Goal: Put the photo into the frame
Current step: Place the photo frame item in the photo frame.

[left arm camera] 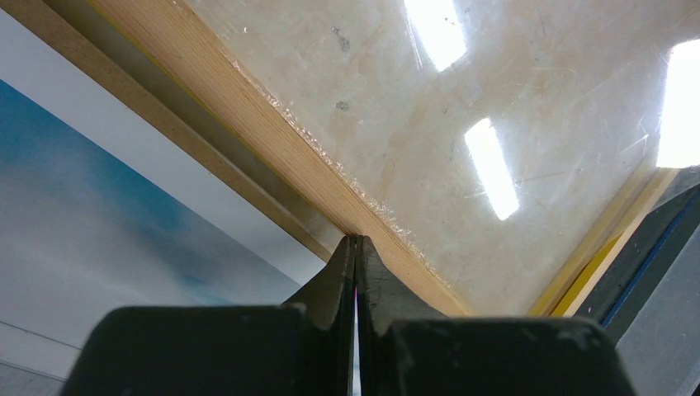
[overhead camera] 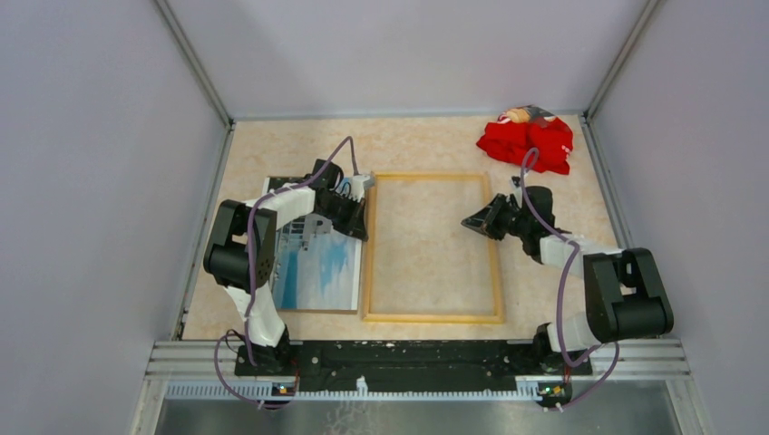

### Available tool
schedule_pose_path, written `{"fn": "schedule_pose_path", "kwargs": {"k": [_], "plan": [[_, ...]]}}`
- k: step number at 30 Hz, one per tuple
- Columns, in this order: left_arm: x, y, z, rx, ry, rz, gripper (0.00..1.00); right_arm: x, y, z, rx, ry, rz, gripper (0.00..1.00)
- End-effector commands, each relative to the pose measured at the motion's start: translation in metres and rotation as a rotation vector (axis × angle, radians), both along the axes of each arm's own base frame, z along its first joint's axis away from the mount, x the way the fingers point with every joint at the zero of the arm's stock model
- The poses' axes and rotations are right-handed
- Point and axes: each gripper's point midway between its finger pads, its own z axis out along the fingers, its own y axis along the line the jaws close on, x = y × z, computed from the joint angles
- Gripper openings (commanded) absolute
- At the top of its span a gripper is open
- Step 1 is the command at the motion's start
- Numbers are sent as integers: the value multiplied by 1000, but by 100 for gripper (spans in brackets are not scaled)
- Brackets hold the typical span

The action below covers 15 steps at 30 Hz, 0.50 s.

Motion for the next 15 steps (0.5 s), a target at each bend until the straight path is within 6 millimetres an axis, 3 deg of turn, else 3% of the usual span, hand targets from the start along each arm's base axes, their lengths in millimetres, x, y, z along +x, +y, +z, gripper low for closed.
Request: {"fn": "schedule_pose_path", "kwargs": {"k": [1, 7, 15], "plan": [[-3, -5, -10, 18, -3, -34, 4, 0, 15, 20, 6, -44, 85, 16], [-3, -5, -9, 16, -1, -33, 3, 2, 7, 20, -78, -44, 78, 44], [-4, -6, -9, 13, 0, -35, 3, 7, -6, 20, -190, -36, 65, 59]]}}
